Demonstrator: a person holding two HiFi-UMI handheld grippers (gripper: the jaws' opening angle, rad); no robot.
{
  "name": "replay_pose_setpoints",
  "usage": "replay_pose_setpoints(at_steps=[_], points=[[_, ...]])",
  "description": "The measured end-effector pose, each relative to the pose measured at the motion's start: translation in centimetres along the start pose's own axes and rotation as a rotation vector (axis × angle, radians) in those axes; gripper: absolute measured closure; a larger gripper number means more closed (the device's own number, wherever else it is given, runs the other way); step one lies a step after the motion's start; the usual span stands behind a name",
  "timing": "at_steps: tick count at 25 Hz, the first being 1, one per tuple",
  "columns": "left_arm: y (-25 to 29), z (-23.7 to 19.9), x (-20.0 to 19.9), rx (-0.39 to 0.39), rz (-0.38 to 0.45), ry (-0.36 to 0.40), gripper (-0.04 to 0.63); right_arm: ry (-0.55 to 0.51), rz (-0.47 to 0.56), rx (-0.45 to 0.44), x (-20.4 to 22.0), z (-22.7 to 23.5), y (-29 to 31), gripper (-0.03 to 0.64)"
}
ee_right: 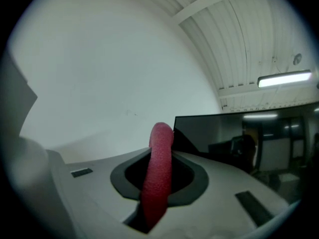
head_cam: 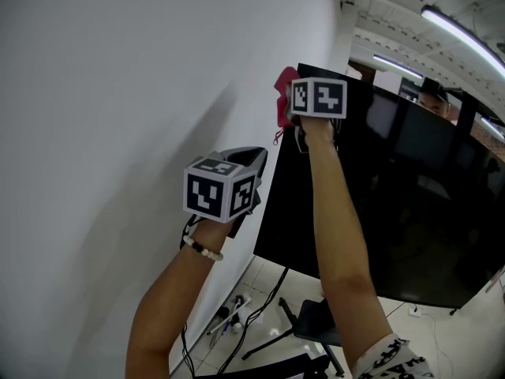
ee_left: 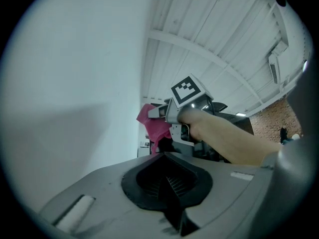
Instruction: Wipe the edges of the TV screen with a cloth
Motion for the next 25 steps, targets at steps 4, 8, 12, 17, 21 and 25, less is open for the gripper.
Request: replay_pose_setpoints(at_steps=[4, 8, 12, 17, 21, 25], points=[[-0.6, -0.2, 1.2, 0.002, -0.019, -0.020, 0.594, 0.023, 0.001, -0.002, 1.6, -0.6, -0.4, 0.549], [-0.9, -0.3, 2.0, 0.013, -0.027, -0.039, 0.594, 0.044, 0.006, -0.001, 3.5, -1.1, -0.4, 0.549], [-1.2, 0.1, 2.5, 0.029, -0.027, -0.052, 0.594, 0.058, 0.001, 0.002, 5.6, -1.9, -0.6, 0.549], [-1.5, -0.1, 3.3, 0.023, -0.031, -0.055, 0.594, 0.081, -0.004, 0.006, 8.4, -3.1, -0.7, 0.549], [-1.6, -0.5, 5.2, 0.003, -0.046, -0.062, 0.594, 0.101, -0.023, -0.002, 10.8, -4.4, -0.4, 0.549], [-1.1, -1.1, 7.2, -0.024, -0.074, -0.058, 0.594, 0.139, -0.024, 0.006, 13.3, -5.3, -0.6, 0.549]])
Point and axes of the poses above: the fingertips, and each gripper's own axes: y forward along the fingers, z to its right, x out of its underside, the point moved 2 cm from there along -y, backward along the fingers, and after that the axes turned 10 degrees about -y, right-handed, at the moved point
